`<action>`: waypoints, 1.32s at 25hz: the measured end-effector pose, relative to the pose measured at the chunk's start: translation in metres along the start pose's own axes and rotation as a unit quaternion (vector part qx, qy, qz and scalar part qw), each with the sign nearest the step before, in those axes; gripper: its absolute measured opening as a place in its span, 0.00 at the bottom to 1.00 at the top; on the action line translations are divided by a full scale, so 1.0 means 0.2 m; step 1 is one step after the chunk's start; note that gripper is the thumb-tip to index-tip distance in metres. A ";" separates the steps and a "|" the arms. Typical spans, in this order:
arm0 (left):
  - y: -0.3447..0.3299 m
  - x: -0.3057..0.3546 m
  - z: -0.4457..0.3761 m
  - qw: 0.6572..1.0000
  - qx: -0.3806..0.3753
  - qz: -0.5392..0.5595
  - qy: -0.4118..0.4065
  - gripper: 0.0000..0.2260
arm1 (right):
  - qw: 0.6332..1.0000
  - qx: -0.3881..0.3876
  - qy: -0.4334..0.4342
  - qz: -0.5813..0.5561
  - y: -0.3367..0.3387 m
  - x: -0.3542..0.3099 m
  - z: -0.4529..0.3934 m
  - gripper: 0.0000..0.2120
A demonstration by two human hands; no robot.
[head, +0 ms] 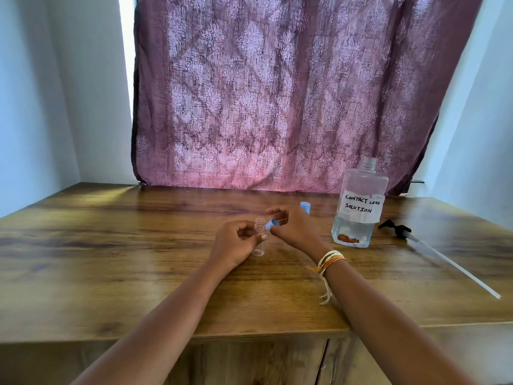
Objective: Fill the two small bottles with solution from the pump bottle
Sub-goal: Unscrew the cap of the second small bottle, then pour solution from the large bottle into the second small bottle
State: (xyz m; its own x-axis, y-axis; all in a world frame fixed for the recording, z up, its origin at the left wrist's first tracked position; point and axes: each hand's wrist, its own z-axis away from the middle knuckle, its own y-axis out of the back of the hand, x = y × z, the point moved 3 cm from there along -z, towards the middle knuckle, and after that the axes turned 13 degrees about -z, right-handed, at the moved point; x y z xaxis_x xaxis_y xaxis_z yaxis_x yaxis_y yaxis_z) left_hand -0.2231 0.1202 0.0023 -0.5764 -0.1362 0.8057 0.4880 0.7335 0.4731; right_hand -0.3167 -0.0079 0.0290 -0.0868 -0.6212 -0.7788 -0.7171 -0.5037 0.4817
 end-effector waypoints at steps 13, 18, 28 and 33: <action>0.00 0.01 0.01 0.999 -0.005 -0.031 -0.007 0.08 | 0.997 -0.051 -0.052 0.003 -0.07 0.08 -0.01 0.28; -0.01 0.03 0.03 0.998 -0.022 -0.042 -0.039 0.13 | 0.992 -0.079 -0.091 -0.024 -0.01 0.07 0.09 0.14; -0.08 0.12 0.11 0.993 -0.093 -0.016 -0.077 0.14 | 0.989 0.127 -0.039 -0.070 0.38 0.04 0.26 0.10; -0.10 0.12 0.13 0.990 -0.115 -0.010 -0.075 0.15 | 0.955 0.287 0.066 -0.048 0.61 -0.07 0.28 0.02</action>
State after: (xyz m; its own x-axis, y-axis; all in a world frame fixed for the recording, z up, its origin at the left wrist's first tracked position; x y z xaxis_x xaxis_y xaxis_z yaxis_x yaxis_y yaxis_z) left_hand -0.2642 0.1192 0.0027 -0.6700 -0.0351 0.7415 0.6024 0.5580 0.5707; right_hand -0.4415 -0.0259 0.0763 0.0586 -0.6785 -0.7323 -0.9813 -0.1739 0.0826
